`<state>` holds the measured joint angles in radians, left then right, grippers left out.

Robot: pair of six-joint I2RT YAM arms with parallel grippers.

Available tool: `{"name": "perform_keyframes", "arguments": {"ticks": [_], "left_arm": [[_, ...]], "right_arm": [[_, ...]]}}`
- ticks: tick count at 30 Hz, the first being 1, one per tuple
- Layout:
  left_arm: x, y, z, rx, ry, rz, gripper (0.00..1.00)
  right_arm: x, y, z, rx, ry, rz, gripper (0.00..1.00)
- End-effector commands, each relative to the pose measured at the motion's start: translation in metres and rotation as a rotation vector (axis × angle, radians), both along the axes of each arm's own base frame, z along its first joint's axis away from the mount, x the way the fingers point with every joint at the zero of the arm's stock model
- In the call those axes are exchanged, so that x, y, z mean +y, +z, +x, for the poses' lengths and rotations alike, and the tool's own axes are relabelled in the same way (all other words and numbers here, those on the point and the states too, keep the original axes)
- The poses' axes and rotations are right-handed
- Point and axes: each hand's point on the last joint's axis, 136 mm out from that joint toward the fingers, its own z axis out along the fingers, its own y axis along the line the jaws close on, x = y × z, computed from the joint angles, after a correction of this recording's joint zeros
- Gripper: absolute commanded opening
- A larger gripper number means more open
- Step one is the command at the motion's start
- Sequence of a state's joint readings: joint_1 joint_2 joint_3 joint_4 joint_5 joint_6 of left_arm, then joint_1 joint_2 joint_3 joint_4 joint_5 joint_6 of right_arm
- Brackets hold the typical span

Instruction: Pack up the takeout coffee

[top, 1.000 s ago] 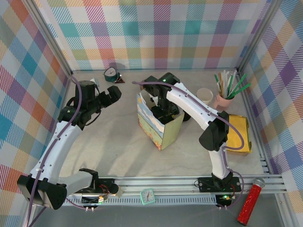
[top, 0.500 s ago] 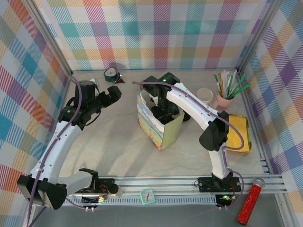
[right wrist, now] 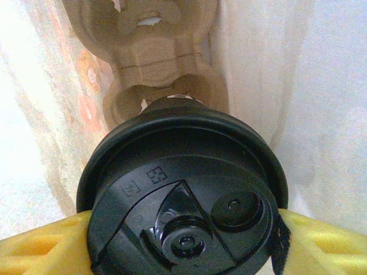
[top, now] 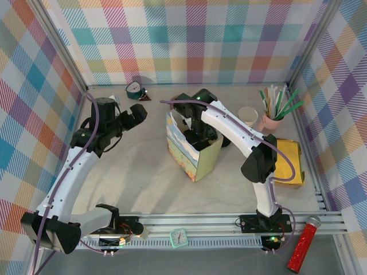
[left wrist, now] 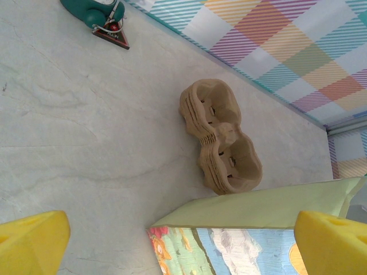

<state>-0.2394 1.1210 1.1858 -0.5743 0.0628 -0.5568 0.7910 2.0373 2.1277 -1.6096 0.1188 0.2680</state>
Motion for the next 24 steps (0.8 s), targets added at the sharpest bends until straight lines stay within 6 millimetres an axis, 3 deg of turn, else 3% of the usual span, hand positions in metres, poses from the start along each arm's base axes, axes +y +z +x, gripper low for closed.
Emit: {"name": "perform_keyframes", "arguments": {"ticks": [1, 24], "left_arm": [[0.0007, 0.0043, -0.0006, -0.014, -0.003, -0.009, 1.00], [0.0008, 0.0057, -0.0020, -0.016, -0.005, -0.010, 1.00]], "right_arm": [[-0.0115, -0.0016, -0.0107, 0.052, 0.007, -0.039, 0.70], [-0.0150, -0.0087, -0.0106, 0.051, 0.003, -0.045, 0.70]]}}
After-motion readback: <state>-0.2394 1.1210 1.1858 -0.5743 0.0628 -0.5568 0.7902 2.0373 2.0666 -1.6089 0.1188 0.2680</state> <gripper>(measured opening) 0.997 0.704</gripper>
